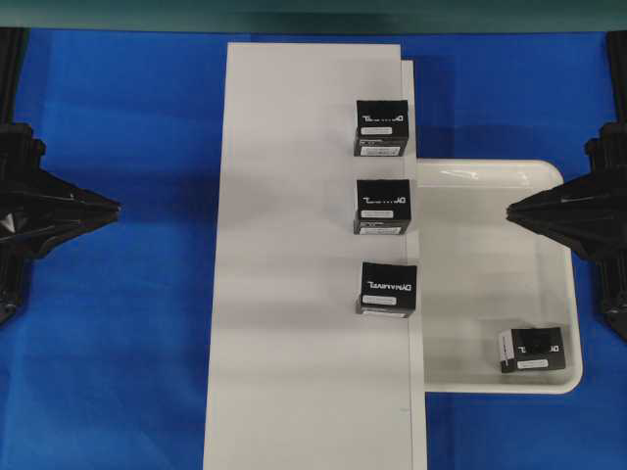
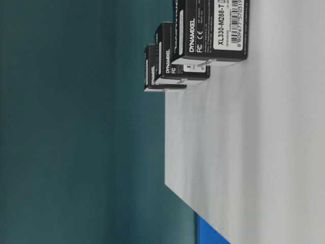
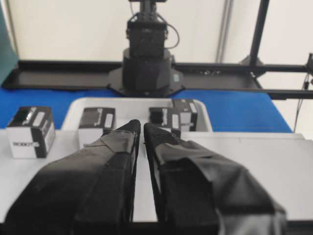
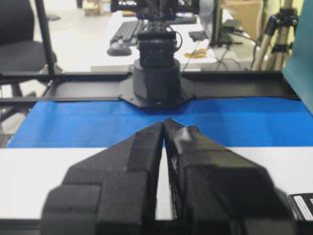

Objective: Place the box from the white plastic tray onto the white base.
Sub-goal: 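Move the right gripper over the black box in the white tray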

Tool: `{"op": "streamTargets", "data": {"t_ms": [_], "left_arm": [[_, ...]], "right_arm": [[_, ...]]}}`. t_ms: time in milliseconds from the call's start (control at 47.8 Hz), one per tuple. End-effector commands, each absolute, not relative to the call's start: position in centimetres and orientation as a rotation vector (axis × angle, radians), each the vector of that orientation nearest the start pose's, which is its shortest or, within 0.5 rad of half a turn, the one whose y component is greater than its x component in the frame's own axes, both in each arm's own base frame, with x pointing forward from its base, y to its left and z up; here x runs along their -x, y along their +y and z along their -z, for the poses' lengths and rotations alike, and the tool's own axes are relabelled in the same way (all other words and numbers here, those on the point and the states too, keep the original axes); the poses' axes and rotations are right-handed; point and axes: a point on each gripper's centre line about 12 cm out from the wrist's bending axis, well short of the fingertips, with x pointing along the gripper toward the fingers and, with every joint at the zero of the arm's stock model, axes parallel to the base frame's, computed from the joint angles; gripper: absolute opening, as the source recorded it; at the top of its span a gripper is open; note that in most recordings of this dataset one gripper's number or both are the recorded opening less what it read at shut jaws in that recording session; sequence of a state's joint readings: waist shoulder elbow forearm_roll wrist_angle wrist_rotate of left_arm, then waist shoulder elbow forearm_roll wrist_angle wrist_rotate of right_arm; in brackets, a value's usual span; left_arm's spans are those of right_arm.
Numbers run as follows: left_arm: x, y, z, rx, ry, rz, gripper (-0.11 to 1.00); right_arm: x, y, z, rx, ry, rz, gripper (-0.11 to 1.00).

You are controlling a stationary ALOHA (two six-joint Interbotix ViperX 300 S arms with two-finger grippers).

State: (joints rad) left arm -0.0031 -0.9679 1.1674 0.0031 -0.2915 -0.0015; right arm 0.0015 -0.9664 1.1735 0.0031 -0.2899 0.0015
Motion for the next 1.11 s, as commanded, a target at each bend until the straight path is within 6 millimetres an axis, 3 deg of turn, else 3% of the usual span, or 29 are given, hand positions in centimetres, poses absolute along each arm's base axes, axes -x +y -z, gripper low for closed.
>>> {"op": "streamTargets", "data": {"t_ms": [0,63,188,565,921,1089], "left_arm": [[-20.4,0.1,-30.3,-0.003,-0.071,-0.006,0.14],[-20.6,0.2,-30.6,-0.003,-0.048,-0.006,0.16],[-20.8,0.0,-31.3,-0.003,-0.023,-0.001,0.03],[-20.9,0.0,-31.2,-0.005,0.060,0.001,-0.03],[-20.8,0.0,-31.2,0.003,0.061,0.001,-0.03],[-20.9,0.0,-31.1,0.012,0.067,-0.001,-0.03]], "right_arm": [[-20.1,0.0,-29.7,-0.048,-0.081,0.005,0.14],[-20.1,0.3,-29.3,-0.065,-0.025,-0.014,0.11],[-20.0,0.8,-28.4,-0.135,0.154,-0.029,0.03],[-18.0,3.1,-27.4,-0.169,0.786,-0.085,0.02],[-18.7,7.2,-24.6,-0.142,1.054,-0.183,0.02],[-19.2,7.9,-22.5,-0.118,1.194,-0.156,0.02]]}}
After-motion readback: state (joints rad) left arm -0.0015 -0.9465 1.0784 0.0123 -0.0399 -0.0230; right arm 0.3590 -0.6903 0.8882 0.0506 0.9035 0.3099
